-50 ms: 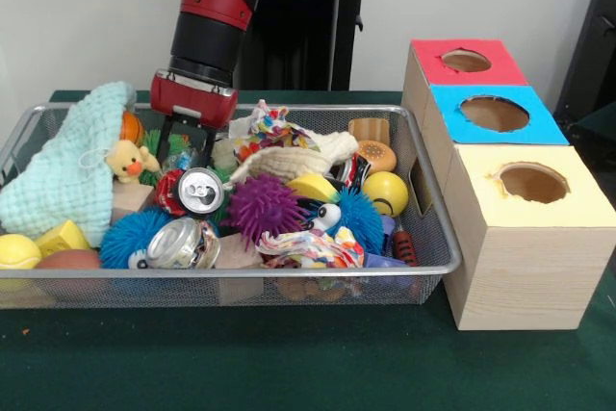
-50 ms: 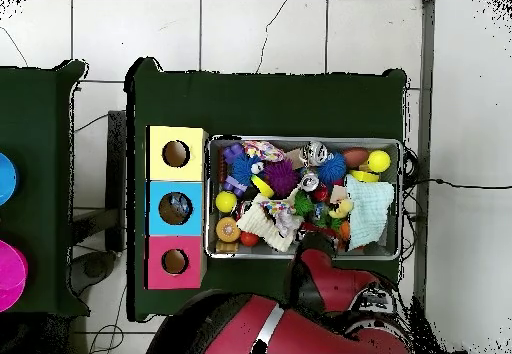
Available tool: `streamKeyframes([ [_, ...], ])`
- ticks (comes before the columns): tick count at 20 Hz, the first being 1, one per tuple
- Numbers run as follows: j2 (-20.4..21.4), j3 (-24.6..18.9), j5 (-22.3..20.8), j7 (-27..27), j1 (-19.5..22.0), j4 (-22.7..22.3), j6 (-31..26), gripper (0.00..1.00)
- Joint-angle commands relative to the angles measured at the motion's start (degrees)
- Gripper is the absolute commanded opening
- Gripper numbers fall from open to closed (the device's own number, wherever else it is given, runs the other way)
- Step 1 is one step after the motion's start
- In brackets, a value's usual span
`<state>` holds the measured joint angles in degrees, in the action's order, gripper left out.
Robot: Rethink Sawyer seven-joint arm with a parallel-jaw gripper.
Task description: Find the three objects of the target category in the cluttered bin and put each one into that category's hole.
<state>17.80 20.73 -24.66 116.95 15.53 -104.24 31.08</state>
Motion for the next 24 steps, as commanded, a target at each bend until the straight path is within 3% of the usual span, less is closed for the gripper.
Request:
streamKeyframes([
  [1, -2.5, -4.9, 0.7, 5.1, 1.5, 7.3, 6.4, 0.00],
  [7, -2.5, -6.3, -1.7, 5.6, 2.9, 7.6, 7.1, 0.00],
  [11, -1.2, -7.6, -3.6, 6.1, 3.9, 7.5, 4.2, 0.00],
  [16, 6.4, -0.8, -0.5, 4.9, -1.1, -0.3, 6.1, 0.00],
  [20, 9.0, 4.4, 2.1, 2.7, -5.2, -2.8, 7.5, 0.00],
  [24, 10.8, 3.3, -1.0, 4.7, -4.9, -2.3, 4.6, 0.00],
])
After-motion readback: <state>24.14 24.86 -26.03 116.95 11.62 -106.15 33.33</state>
